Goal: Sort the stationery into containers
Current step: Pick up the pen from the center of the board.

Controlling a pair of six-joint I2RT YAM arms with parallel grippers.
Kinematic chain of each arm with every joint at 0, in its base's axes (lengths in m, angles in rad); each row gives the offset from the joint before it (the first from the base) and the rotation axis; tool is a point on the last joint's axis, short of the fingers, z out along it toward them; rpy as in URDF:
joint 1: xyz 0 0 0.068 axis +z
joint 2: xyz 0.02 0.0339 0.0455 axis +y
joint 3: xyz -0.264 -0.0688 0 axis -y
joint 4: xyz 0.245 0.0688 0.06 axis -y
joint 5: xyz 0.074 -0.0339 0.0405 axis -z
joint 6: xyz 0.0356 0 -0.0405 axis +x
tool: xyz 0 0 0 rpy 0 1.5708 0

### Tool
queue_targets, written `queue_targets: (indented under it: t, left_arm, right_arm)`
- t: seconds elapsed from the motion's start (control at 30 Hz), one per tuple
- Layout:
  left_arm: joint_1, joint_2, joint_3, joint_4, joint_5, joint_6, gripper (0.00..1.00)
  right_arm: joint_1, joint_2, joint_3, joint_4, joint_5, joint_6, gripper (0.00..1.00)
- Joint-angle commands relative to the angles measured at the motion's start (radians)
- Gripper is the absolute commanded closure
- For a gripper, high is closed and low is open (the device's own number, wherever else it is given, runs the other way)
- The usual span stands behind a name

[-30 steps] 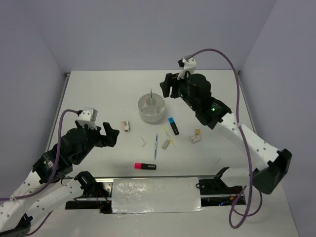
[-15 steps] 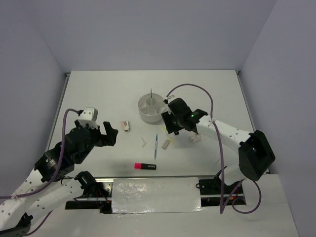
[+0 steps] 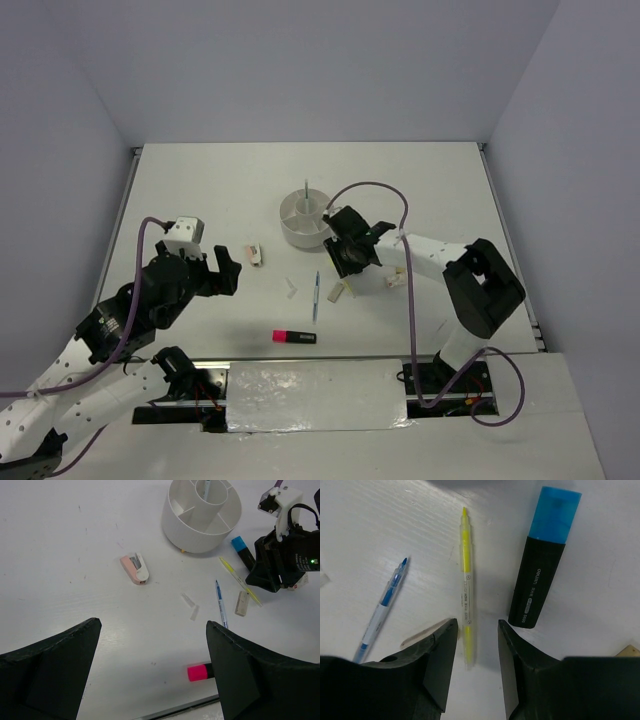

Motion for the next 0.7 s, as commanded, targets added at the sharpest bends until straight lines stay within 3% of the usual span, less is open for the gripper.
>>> queue_targets:
  t: [0.0, 0.67]
  left_arm:
    - [-0.002, -0.007, 0.015, 0.026, 0.0, -0.009, 0.01]
    - [-0.002, 0.006, 0.015, 0.024, 0.013, -0.007, 0.01]
  right_arm:
    - [0.01, 0.023, 0.053, 0.051, -0.003, -0.018, 0.55]
    - [0.026, 0.133, 0.062, 0.065, 0.03, -0.02, 0.68]
